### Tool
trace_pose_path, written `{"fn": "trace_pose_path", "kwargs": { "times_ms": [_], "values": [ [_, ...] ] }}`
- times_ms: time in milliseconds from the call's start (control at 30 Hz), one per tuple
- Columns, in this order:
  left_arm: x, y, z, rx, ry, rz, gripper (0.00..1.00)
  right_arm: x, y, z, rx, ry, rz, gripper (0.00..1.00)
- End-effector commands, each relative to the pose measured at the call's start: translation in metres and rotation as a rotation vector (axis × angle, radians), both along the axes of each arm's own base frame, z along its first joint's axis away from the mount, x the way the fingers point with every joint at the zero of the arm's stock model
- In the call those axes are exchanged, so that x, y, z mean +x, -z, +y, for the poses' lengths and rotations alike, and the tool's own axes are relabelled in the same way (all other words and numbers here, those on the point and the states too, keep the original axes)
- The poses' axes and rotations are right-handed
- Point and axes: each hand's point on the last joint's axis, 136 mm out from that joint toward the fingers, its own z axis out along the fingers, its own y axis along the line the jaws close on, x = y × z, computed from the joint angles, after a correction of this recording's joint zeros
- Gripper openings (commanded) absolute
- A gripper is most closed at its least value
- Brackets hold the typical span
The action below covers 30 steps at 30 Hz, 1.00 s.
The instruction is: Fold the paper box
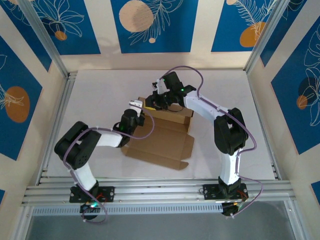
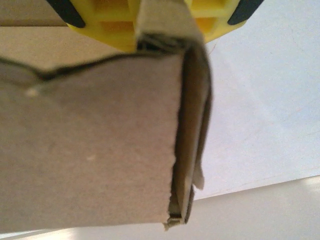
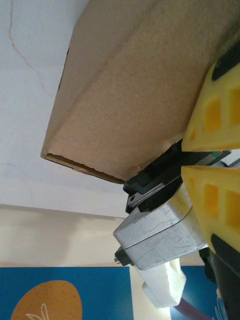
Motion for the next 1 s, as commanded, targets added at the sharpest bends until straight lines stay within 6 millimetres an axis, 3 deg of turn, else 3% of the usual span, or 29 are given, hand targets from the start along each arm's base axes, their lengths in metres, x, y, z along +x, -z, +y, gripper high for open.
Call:
{"fn": "trace_pose_path", "kwargs": {
  "times_ms": [0,100,200,433,533,700,833,967],
  "values": [
    [-0.002,0.013,0.005,0.081,-0.034,0.011,0.04,-0.003,-0.011,-0.009,0.004,0.035,0.014,0.30],
    [-0.004,0.013,0.007,0.098,-0.032,0.001,0.00,0.004,-0.033,-0.022,0.038,0.067,-0.020,0.44],
    [-0.004,0.014,0.004,0.111,-0.009,0.003,0.00,0.013,-0.052,-0.034,0.062,0.095,-0.053,0.51],
    [-0.007,0.015,-0.012,0.114,0.091,0.014,0.01,0.040,-0.049,-0.064,-0.043,0.176,-0.067,0.56],
    [-0.011,0.013,-0.020,0.092,0.139,0.011,0.17,0.052,-0.037,-0.080,-0.143,0.204,-0.071,0.57],
    [-0.013,0.002,-0.023,0.062,0.158,-0.010,0.32,0.058,-0.021,-0.086,-0.177,0.202,-0.051,0.58],
    [-0.011,-0.013,-0.019,0.036,0.140,-0.038,0.45,0.057,-0.021,-0.085,-0.172,0.196,-0.050,0.58],
    [-0.016,-0.022,-0.016,0.008,0.145,-0.047,0.51,0.059,-0.027,-0.085,-0.168,0.192,-0.064,0.59]
  ]
}}
